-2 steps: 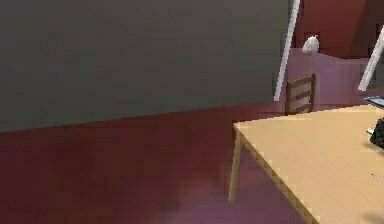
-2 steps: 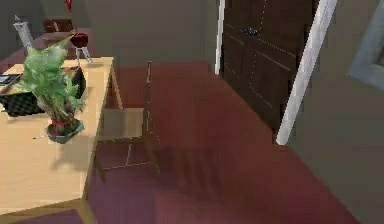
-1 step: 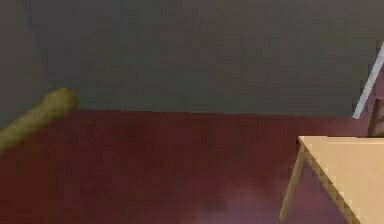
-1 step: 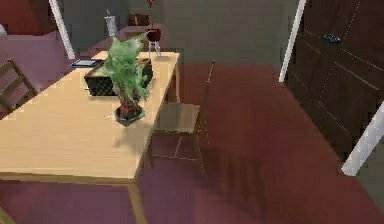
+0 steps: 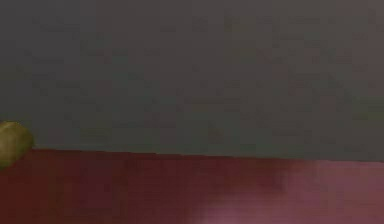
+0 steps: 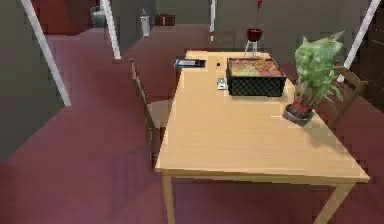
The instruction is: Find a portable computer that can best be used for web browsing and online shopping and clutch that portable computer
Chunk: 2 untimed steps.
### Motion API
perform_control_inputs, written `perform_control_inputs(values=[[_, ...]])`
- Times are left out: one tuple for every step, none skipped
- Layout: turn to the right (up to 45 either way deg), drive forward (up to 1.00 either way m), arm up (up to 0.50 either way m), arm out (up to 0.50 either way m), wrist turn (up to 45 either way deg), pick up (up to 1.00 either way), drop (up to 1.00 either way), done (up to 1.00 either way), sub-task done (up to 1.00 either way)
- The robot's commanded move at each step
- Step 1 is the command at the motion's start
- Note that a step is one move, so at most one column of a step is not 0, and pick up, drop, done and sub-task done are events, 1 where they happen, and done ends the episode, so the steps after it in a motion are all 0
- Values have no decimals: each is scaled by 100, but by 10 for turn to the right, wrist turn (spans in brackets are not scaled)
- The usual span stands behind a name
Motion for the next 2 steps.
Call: perform_control_inputs(values=[[-90, 0, 0, 0, 0, 0, 0, 0, 0], [0, 35, 0, 0, 0, 0, 0, 0, 0]])
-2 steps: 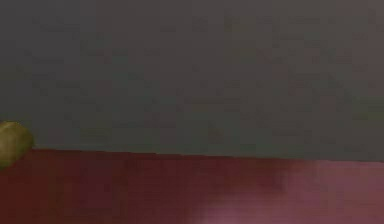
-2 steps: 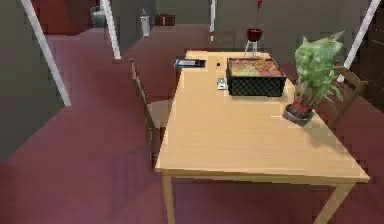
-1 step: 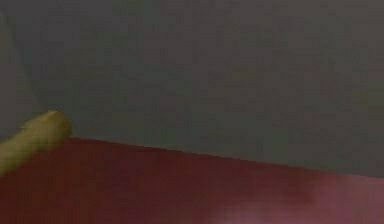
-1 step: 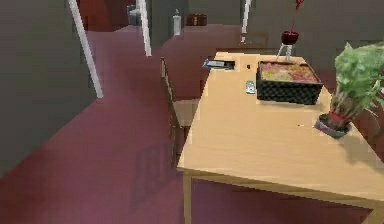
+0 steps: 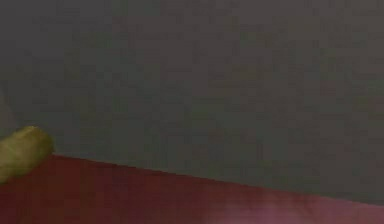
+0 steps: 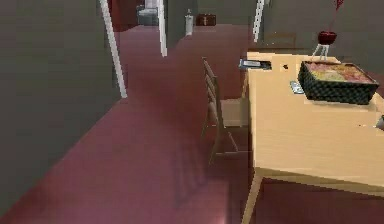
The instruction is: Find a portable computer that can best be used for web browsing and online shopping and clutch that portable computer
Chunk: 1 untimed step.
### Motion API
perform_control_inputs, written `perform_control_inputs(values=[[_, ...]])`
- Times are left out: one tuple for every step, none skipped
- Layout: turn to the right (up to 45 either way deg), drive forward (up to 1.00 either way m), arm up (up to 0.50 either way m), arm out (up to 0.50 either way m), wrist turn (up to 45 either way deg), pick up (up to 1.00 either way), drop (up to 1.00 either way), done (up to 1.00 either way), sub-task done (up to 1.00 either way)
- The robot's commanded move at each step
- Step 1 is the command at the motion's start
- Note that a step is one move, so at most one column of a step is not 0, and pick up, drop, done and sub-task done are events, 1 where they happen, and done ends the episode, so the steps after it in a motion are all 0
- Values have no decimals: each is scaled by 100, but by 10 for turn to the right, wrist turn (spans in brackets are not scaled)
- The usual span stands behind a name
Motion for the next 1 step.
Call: perform_control_inputs(values=[[450, 0, 0, 0, 0, 0, 0, 0, 0]])
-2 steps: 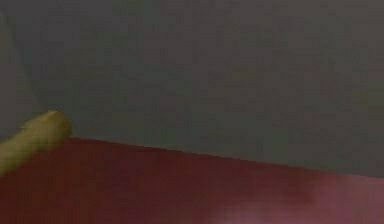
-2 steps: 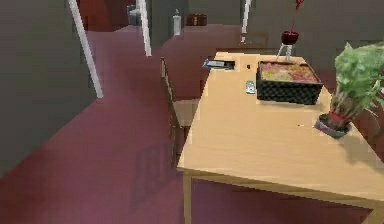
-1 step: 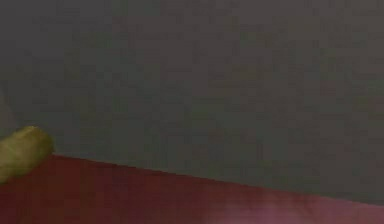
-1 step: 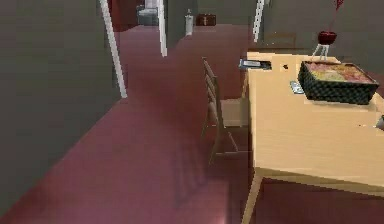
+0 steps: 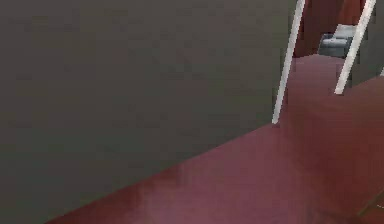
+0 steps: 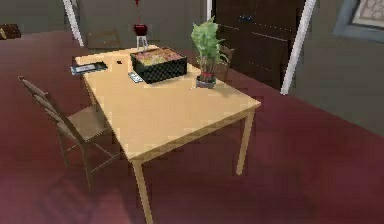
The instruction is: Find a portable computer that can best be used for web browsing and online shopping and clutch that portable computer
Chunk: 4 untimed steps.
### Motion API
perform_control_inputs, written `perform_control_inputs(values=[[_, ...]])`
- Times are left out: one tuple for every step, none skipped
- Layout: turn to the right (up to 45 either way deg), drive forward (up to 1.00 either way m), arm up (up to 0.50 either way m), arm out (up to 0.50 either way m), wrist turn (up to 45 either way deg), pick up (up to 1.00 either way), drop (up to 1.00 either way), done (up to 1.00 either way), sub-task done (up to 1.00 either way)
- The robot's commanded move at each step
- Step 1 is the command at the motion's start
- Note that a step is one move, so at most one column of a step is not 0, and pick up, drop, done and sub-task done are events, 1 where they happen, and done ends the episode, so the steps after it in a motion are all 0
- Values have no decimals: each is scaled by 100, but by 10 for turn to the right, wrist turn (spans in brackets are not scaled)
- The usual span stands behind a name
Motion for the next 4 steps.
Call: perform_control_inputs(values=[[210, 0, 0, 0, 0, 0, 0, 0, 0], [0, 100, 0, 0, 0, 0, 0, 0, 0], [30, 0, 0, 0, 0, 0, 0, 0, 0], [0, 60, 0, 0, 0, 0, 0, 0, 0]])
